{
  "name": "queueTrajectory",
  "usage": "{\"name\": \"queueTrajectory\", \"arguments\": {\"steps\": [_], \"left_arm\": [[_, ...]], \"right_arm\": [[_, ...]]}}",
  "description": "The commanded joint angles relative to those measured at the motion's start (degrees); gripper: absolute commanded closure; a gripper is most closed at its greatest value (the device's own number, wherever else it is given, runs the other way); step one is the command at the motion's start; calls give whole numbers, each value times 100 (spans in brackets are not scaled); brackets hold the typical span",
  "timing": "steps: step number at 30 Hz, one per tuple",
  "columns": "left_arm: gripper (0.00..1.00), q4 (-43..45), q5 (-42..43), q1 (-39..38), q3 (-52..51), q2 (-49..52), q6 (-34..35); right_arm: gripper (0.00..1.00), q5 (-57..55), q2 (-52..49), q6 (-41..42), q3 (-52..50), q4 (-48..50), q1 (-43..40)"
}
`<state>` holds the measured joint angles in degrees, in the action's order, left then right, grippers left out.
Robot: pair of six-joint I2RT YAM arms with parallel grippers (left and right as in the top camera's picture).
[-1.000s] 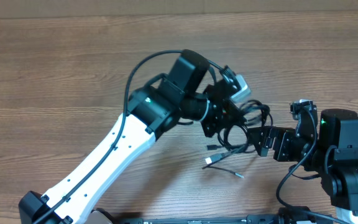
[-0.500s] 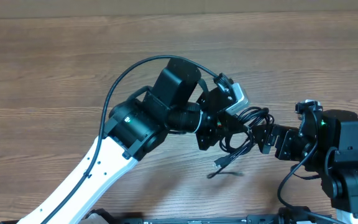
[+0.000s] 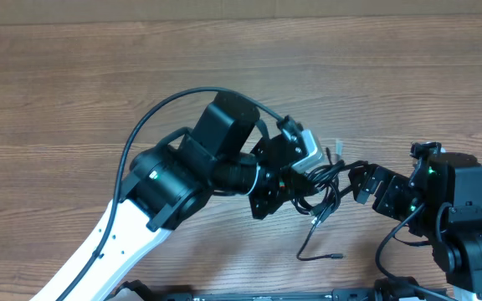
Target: Untangle cables
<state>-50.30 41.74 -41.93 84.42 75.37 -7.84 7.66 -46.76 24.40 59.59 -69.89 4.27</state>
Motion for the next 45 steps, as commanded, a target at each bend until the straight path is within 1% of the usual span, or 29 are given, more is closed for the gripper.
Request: {"name": "queueTrajectory", "arguments": {"steps": [1,7,8,9,10,11,12,13,14,15,21,26,28,29,31,32,34,35,36,37,41,42,44,45], "left_arm": [[96,-210,435,13,94,-833,-446],[96,-219,463,11,94,-997,-590],[96,-216,529,13,94,-994,-590],[96,-214,608,11,94,-992,-592],[96,-212,682,11,94,-990,-592],[96,-210,719,11,92,-990,-595],[96,-192,745,11,92,-990,-592],[96,-170,745,11,92,-988,-592],[96,-138,748,11,92,-990,-590],[96,-122,750,11,92,-988,-590],[96,4,946,11,92,-986,-588],[96,-44,859,11,92,-962,-588],[96,-55,693,11,92,-929,-586],[96,-79,619,11,92,-905,-570],[96,-133,409,11,90,-837,-490],[93,-151,334,11,87,-804,-463],[85,-201,157,11,87,-680,-348],[79,-219,109,11,87,-610,-323],[74,-238,111,11,85,-446,-326],[72,-234,114,11,85,-334,-323],[66,-160,116,11,85,157,-125],[64,-85,118,11,85,422,-87],[61,17,118,11,85,691,-87],[55,170,136,11,85,949,-61]], "right_arm": [[0,-1578,-79,586,-28,-35,-175],[0,-1578,-85,586,-28,22,-175],[1,-1576,-90,584,-28,76,-173],[7,-1561,-98,584,-28,111,-173],[22,-1552,-98,581,-28,151,-173],[40,-1554,-98,579,-28,175,-173],[68,-1552,-98,581,-28,208,-173],[83,-1550,-98,581,-28,216,-173],[92,-1550,-98,581,-28,214,-173],[96,-1550,-98,581,-28,208,-173],[96,-1335,-98,581,-28,264,-173],[96,-1207,-98,577,-28,330,-173],[95,-1207,-98,577,-28,284,-173],[89,-1207,-98,577,-28,269,-173],[57,-1207,-98,581,-28,251,-173],[38,-1204,-98,584,-28,249,-173],[16,-1213,-98,717,-28,238,-175],[12,-1233,-98,883,-28,225,-177],[3,-1298,-98,1252,-28,201,-179],[0,-1327,-98,1462,-28,201,-177],[0,-1482,-98,2116,-28,175,-179],[0,-1606,-98,2485,-28,98,-179],[0,-1740,-98,2929,-28,15,-179],[0,-1792,-98,3344,-28,-33,-177]]}}
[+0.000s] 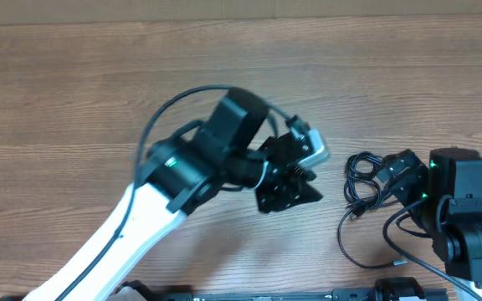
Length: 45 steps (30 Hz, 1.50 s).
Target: Untangle cables
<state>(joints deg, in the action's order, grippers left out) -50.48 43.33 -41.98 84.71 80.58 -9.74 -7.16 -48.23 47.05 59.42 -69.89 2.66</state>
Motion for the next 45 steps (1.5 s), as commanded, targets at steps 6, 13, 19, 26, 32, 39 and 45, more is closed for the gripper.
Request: {"name": "queueTrajectory", "arguments": {"steps": [6,13,19,26,32,39,45], "left_arm": [[40,850,26,15,57,1259,505],[25,1775,393,13,57,2531,1233],[12,3023,435,-284,57,3652,2538],[0,3604,-479,-614,59,4277,3560],[0,3716,-1344,-765,59,4522,4203],[0,4330,-1504,-778,59,4577,4520],[0,4784,-1567,-782,59,4577,4708]], "right_arm": [[0,-313,50,1600,-9,-31,-15],[0,-313,188,1939,-9,24,-15],[0,-225,260,1937,-9,136,-15],[0,-221,260,1923,-9,70,-15],[0,-223,260,1893,-9,-72,-15],[0,-223,260,1893,-9,-208,-15],[0,-223,260,1851,-9,-354,-15]]}}
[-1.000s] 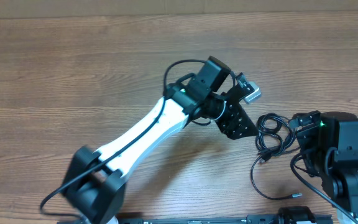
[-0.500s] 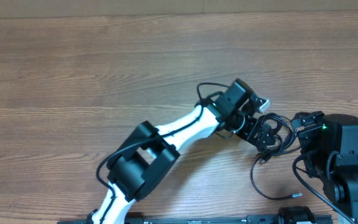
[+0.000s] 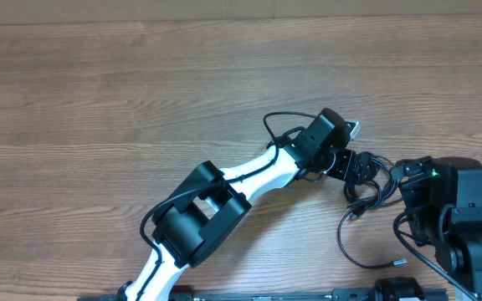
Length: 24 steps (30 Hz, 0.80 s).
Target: Untangle cables
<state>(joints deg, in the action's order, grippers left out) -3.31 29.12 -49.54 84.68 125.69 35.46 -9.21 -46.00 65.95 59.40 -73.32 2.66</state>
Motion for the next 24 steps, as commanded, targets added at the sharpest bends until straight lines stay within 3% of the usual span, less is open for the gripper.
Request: {"name": "queueTrajectory", "arguments": {"steps": [1,7,13,18,24], "left_arm": [[0,59,-151,-26,59,66,188],[0,-70,-275,-33,59,168,315],[0,610,262,-92,61,697,555],[0,732,247,-109,61,966,1001],[3,848,243,-120,61,990,999]], "right_arm": [[0,-17,37,-39,-7,-11,-15],[0,-20,35,-42,-7,-74,-15],[0,-17,35,-267,-7,-79,-15],[0,-20,35,-343,-7,-190,-15],[0,-22,35,-345,-7,-251,-15]]}}
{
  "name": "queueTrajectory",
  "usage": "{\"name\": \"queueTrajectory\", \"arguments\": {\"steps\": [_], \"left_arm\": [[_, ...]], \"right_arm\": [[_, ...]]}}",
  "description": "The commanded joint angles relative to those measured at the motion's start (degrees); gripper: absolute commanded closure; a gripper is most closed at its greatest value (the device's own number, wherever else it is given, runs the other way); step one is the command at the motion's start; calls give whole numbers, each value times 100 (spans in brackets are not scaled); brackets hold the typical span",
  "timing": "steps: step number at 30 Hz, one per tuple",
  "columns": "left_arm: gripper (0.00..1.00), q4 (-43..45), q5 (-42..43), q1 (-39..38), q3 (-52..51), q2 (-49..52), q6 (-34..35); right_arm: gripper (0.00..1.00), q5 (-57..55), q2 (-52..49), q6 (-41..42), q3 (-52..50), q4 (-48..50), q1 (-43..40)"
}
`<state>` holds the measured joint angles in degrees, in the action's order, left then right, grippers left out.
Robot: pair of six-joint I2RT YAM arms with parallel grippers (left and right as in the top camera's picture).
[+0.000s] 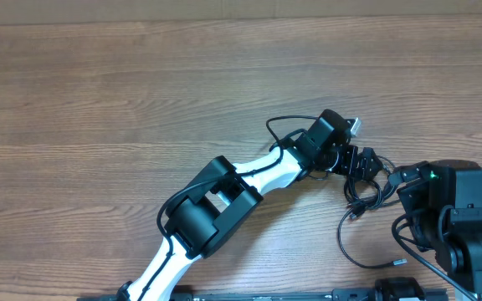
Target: Untangle cables
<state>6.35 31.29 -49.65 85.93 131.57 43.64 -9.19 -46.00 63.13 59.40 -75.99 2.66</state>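
Observation:
A tangle of thin black cables (pixel 363 194) lies at the right of the wooden table. One loose tail curves down to a small plug (pixel 399 262) near the front edge. My left gripper (pixel 363 160), reaching in from the lower left, has its dark fingers at the upper loops of the tangle; how wide they stand is hidden. Over at the tangle's right side my right gripper (pixel 391 175) is shut on the cables.
The left arm's white links (pixel 224 201) cross the table's lower middle diagonally. The right arm's black body (pixel 454 213) fills the lower right corner. The table's front edge (pixel 308 294) runs just below the cable tail.
My left gripper has shifted slightly right, from beside the tangle's upper left to over its top loops. The left arm's elbow has swung a little. Cables and right gripper stay put.
Both grippers first met at the tangle in the table's middle right. Then the tangle was farther right with my right gripper, and the left gripper was apart from it. After that the left arm stretched out toward the tangle, and its gripper is now at the top loops.

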Motion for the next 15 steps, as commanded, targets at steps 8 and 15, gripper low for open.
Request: {"name": "queueTrajectory", "arguments": {"steps": [8,15], "left_arm": [[13,-138,-273,-297,-63,409,177],[56,-140,-387,-363,-66,409,136]], "right_arm": [[0,-151,35,-170,-7,-85,-15],[0,-151,35,-212,-7,-136,-15]]}}
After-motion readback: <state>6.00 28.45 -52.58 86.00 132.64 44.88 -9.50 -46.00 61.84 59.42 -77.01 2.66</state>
